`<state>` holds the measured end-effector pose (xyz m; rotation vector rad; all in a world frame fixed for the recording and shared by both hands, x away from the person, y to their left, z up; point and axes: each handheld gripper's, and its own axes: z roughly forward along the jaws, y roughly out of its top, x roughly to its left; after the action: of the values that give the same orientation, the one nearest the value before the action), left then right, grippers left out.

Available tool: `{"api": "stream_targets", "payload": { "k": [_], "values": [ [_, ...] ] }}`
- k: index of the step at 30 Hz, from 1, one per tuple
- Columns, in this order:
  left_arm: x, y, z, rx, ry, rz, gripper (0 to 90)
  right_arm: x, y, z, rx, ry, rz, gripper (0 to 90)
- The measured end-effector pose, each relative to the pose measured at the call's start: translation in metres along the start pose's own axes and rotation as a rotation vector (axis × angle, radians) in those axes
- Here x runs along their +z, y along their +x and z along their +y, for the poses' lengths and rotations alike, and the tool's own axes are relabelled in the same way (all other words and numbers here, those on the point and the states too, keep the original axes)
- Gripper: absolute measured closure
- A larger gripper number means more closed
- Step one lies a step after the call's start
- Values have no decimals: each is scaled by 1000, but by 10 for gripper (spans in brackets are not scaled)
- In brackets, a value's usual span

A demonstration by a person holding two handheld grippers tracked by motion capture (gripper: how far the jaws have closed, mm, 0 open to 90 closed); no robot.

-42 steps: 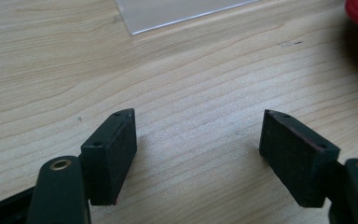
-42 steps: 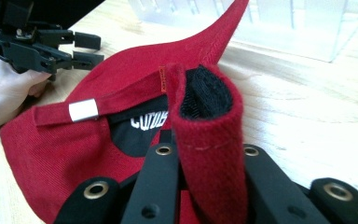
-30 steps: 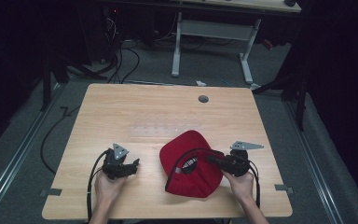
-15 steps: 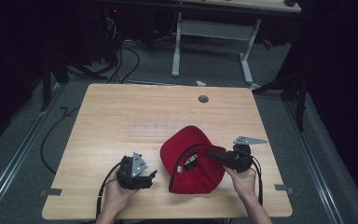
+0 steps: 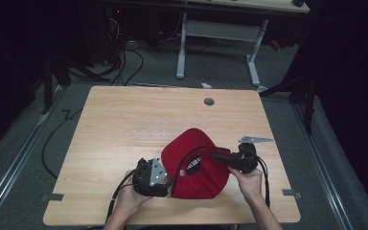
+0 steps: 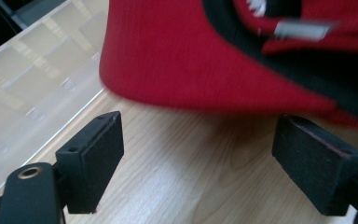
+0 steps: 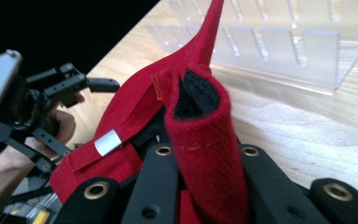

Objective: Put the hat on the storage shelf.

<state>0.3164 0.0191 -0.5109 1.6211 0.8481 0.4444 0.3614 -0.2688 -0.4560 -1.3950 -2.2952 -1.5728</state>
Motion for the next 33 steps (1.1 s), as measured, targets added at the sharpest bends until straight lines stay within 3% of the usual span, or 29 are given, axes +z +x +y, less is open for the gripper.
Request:
{"api": "stream_targets", "payload": {
  "k": [8,14,19,30,33],
  "values": [
    [0,-2,-4,32,18,0,184,9,3,1,-1,45,-16,850],
    [-1,0,-2,14,0,-4,206,14,3,1,19,77,-8,849],
    [-3,-1,-1,27,14,-5,214,15,6,2,12,85,4,849],
    [-4,1,-1,13,-13,-9,212,17,3,3,52,89,52,848],
    [-6,4,2,-20,-24,-18,223,18,4,3,41,94,44,848]
  ]
}}
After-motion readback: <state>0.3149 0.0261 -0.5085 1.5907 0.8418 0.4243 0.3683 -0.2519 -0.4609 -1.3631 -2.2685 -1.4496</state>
